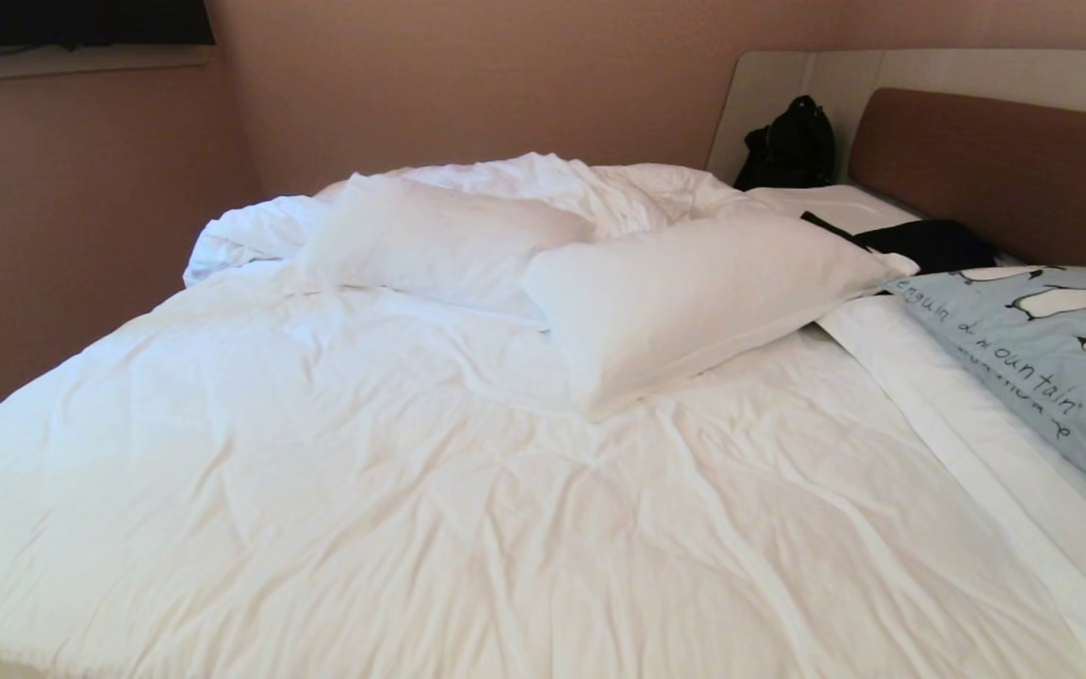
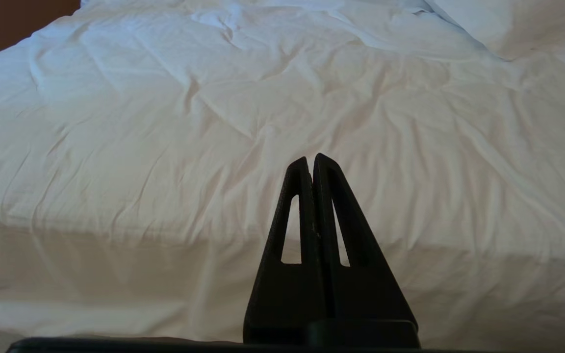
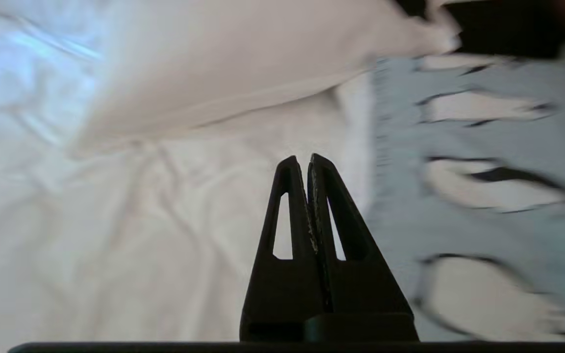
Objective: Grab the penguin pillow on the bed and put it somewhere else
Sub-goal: Pick up the pillow
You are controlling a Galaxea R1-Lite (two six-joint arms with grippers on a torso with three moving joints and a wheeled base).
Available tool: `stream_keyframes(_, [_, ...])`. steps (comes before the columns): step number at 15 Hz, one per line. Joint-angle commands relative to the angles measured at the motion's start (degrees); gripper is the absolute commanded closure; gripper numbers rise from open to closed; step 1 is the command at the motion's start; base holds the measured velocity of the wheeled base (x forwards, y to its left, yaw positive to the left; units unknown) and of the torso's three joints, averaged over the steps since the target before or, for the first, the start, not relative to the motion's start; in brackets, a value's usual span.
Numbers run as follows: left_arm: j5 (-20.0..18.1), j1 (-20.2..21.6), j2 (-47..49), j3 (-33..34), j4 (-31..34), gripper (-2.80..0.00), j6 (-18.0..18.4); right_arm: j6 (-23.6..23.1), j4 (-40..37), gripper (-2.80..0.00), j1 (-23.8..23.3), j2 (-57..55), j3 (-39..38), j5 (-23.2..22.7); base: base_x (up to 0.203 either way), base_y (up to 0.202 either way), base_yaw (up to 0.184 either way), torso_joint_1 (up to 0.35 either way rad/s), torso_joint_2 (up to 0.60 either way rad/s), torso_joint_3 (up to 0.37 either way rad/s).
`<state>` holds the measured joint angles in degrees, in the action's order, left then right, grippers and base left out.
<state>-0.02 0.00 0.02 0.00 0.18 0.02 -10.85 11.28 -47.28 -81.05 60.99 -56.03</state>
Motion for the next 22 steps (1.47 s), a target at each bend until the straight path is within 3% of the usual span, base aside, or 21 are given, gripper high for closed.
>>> stream_keyframes(1, [0.02,0.00,-0.02,0.00,0.00,0.00,-0.02,34.12,-22.53,0.00,7.48,4.80,-0.95,46.22,0.000,0.000,0.000,0.000,0.00,0.000])
stream_keyframes(5, [0.02,0.00,-0.02,0.00,0.00,0.00,-0.02,36.51,-43.65,0.00,17.42,14.90,-1.37,44.62,0.000,0.000,0.000,0.000,0.00,0.000])
stream_keyframes(7, [0.02,0.00,-0.02,0.00,0.00,0.00,-0.02,31.84,-51.58,0.00,19.77,21.72,-1.42,39.75,0.000,0.000,0.000,0.000,0.00,0.000])
stream_keyframes(9, [0.02,0.00,-0.02,0.00,0.00,0.00,-0.02,24.33,-57.63,0.00,20.59,28.61,-2.66,33.81,0.000,0.000,0.000,0.000,0.00,0.000])
stream_keyframes(13, [0.02,0.00,-0.02,0.00,0.00,0.00,-0.02,11.12,-60.91,0.00,21.50,43.08,-10.85,25.41,0.000,0.000,0.000,0.000,0.00,0.000])
stream_keyframes(16, [0.02,0.00,-0.02,0.00,0.00,0.00,-0.02,9.06,-61.05,0.00,23.92,51.37,-15.12,22.31,0.000,0.000,0.000,0.000,0.00,0.000])
stream_keyframes(17, [0.02,0.00,-0.02,0.00,0.00,0.00,-0.02,8.96,-61.00,0.00,25.85,54.36,-15.73,22.08,0.000,0.000,0.000,0.000,0.00,0.000])
stream_keyframes(20, [0.02,0.00,-0.02,0.00,0.00,0.00,-0.02,8.94,-61.04,0.00,38.08,61.83,-15.49,22.25,0.000,0.000,0.000,0.000,0.00,0.000])
stream_keyframes(22, [0.02,0.00,-0.02,0.00,0.00,0.00,-0.02,10.21,-61.23,0.00,44.53,66.49,-14.20,24.64,0.000,0.000,0.000,0.000,0.00,0.000])
